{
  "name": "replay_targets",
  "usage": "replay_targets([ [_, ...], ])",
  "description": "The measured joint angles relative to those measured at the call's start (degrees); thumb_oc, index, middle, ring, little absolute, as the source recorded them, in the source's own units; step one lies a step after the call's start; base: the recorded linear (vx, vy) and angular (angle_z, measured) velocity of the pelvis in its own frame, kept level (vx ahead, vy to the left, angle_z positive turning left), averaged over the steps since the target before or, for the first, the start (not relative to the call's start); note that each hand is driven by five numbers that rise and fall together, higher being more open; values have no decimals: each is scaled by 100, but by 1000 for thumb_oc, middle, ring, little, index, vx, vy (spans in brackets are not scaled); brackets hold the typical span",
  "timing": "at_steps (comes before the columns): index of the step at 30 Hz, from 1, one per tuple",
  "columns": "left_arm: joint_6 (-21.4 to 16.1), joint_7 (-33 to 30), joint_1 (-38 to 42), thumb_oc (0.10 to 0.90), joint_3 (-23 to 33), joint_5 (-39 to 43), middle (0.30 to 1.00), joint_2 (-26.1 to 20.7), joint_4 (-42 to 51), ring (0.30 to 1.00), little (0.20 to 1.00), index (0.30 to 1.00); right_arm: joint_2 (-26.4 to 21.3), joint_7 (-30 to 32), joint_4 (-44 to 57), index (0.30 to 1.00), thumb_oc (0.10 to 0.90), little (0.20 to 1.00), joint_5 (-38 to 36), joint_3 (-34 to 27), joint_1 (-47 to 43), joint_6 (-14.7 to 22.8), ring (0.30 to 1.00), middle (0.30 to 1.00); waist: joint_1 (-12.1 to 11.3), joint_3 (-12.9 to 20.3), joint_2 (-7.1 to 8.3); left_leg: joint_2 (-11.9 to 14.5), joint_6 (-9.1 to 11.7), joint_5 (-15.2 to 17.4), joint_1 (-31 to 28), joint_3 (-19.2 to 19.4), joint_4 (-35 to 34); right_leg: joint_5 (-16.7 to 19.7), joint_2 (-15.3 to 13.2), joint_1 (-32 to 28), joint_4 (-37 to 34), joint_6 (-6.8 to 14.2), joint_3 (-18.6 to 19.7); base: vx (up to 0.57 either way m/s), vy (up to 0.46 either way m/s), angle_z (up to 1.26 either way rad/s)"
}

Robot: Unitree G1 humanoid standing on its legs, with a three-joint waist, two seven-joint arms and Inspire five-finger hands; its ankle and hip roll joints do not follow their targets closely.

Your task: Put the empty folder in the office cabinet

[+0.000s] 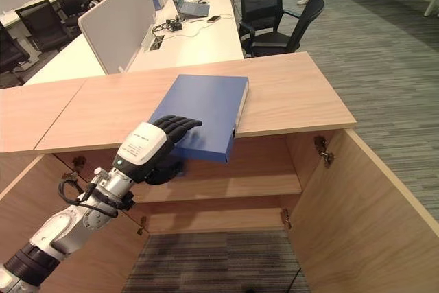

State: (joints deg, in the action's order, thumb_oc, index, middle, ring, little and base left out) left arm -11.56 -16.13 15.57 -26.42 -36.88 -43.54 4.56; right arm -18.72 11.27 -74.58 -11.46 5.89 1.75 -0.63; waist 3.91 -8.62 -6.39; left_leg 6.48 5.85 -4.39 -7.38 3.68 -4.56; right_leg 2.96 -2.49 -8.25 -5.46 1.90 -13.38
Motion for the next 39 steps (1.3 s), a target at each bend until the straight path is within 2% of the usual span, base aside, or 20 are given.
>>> replay_targets([
  [4, 28, 45, 370, 800, -347, -56, 900, 28, -276, 900, 900, 900, 13, 0, 0, 900, 800, 900, -6, 1, -8, 5, 900, 900, 92, 2, -4, 2, 0, 0, -38, 52, 0, 11, 0, -9, 0, 2, 41, 21, 7, -6],
  [6, 46, 47, 593, 800, -509, -191, 900, 209, -530, 900, 900, 900, 13, 1, -17, 900, 800, 900, -89, -1, 5, -1, 900, 900, 104, 8, -12, 2, 4, 11, -65, 52, -1, 8, 0, -19, 0, 2, 42, 0, 0, 0],
  [13, 156, 45, 700, 800, -560, -284, 900, 426, -690, 900, 900, 900, 19, 37, -33, 900, 800, 900, -316, -7, -11, 1, 900, 900, 201, 30, -44, 4, -6, 52, -67, 67, -2, 8, 0, -9, 0, 0, 62, 0, 0, 0],
  [19, 279, 31, 1237, 800, -808, -414, 900, 654, -1134, 900, 900, 900, 17, 55, -43, 900, 800, 900, -388, -9, -27, 3, 900, 900, 222, 30, -44, 4, -14, 49, -80, 100, -1, 10, 0, -6, 0, 3, 97, 2, 2, -2],
  [27, 294, 17, 1290, 800, -821, -430, 900, 675, -1268, 900, 900, 900, 19, 84, -42, 900, 800, 900, -679, -123, -62, 6, 900, 900, 260, 30, -37, 6, -15, 49, -110, 183, -1, 19, 0, -9, 0, 3, 165, 1, 2, -4],
  [29, 309, 14, 1290, 400, -821, -430, 300, 682, -1308, 300, 300, 300, 19, 87, -39, 900, 800, 900, -735, -127, -61, 8, 900, 900, 258, 28, -35, 6, -14, 59, -140, 191, -2, 17, 0, -21, 0, 4, 175, 0, 0, 0],
  [31, 341, -8, 1291, 400, -821, -429, 300, 689, -1307, 300, 300, 300, 20, 87, -38, 900, 800, 900, -799, -133, -60, 9, 900, 900, 256, 27, -28, 6, -11, 65, -145, 192, -4, 18, 0, -26, 0, 4, 179, 0, 0, 0],
  [35, 445, -238, 1296, 400, -740, -398, 300, 890, -1300, 300, 300, 300, 38, 86, -39, 900, 800, 900, -904, -227, -41, 10, 900, 900, 231, 115, 72, 6, -13, 74, -146, 192, -20, 17, 1, -25, 0, 5, 179, 0, 0, 0],
  [39, 434, -363, 1463, 400, -699, -400, 300, 887, -1279, 300, 300, 300, 48, 83, -38, 900, 800, 900, -905, -226, -46, 14, 900, 900, 220, 188, 191, 6, -15, 73, -146, 192, -20, 16, 1, -30, 0, 7, 178, -13, -1, 0],
])
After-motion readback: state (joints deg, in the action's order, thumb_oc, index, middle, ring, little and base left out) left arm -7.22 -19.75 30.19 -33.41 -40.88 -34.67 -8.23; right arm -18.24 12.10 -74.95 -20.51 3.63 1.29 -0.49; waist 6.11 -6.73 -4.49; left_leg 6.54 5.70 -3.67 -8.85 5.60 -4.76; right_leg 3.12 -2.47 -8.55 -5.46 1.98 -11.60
